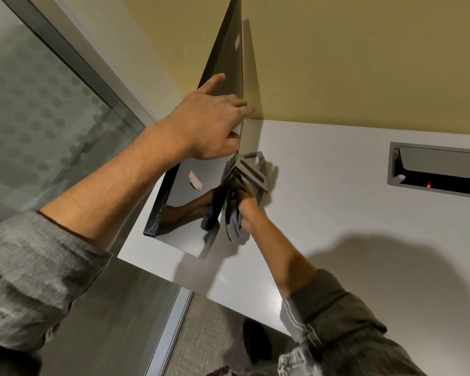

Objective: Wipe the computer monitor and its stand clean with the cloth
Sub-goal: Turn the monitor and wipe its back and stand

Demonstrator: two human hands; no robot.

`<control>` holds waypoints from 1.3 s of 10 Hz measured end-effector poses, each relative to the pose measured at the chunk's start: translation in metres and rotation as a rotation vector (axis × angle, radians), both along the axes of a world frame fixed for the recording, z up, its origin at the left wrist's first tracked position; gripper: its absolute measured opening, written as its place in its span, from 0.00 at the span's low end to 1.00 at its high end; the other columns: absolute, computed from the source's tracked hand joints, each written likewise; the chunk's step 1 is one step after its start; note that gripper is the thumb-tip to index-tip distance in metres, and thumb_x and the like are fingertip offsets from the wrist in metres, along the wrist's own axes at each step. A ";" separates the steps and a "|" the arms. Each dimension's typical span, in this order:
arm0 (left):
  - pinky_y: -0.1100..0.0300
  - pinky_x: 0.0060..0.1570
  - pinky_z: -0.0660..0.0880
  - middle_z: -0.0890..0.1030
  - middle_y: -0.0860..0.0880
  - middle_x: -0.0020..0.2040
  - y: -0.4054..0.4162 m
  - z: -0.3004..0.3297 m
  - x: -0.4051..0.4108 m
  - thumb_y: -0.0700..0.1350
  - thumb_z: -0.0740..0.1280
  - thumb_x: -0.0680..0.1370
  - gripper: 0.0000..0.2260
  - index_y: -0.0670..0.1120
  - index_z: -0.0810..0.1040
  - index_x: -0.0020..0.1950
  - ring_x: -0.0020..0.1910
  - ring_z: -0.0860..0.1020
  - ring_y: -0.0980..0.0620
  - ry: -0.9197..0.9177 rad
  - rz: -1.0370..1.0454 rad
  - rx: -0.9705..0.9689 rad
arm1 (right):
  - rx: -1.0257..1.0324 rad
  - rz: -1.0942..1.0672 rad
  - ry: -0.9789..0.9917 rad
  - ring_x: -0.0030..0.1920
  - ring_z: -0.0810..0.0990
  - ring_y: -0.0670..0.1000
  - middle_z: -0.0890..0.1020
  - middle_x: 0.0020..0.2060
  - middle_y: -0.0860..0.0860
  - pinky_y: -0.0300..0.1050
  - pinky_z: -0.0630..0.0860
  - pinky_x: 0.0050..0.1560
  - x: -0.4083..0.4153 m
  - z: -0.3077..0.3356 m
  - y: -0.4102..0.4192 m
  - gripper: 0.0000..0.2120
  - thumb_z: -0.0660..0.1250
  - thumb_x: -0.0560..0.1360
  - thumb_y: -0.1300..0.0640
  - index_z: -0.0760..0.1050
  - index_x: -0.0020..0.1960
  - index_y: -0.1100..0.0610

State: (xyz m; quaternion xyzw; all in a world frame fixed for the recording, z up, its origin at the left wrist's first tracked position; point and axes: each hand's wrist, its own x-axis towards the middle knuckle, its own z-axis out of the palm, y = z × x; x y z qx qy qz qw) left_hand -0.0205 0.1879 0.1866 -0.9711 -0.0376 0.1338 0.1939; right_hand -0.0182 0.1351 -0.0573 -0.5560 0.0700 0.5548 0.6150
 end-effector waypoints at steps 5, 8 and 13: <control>0.46 0.77 0.40 0.72 0.45 0.72 -0.002 -0.001 0.000 0.47 0.59 0.77 0.28 0.46 0.62 0.77 0.72 0.68 0.50 -0.004 0.021 0.012 | 0.052 -0.092 0.047 0.60 0.74 0.57 0.76 0.59 0.62 0.53 0.69 0.67 0.006 0.020 0.020 0.19 0.51 0.84 0.56 0.68 0.69 0.63; 0.46 0.77 0.40 0.73 0.46 0.71 -0.005 -0.002 0.001 0.46 0.59 0.78 0.26 0.47 0.62 0.77 0.72 0.69 0.50 -0.003 0.032 0.017 | 0.088 0.040 -0.140 0.62 0.75 0.62 0.76 0.62 0.60 0.62 0.71 0.65 0.005 -0.009 0.029 0.18 0.56 0.81 0.57 0.69 0.70 0.57; 0.47 0.76 0.42 0.72 0.46 0.72 -0.004 0.000 0.001 0.47 0.59 0.78 0.27 0.46 0.62 0.77 0.71 0.70 0.49 -0.038 0.032 -0.030 | 0.010 0.266 -0.317 0.43 0.75 0.47 0.77 0.48 0.53 0.30 0.69 0.39 -0.042 0.012 -0.053 0.13 0.54 0.83 0.57 0.72 0.63 0.57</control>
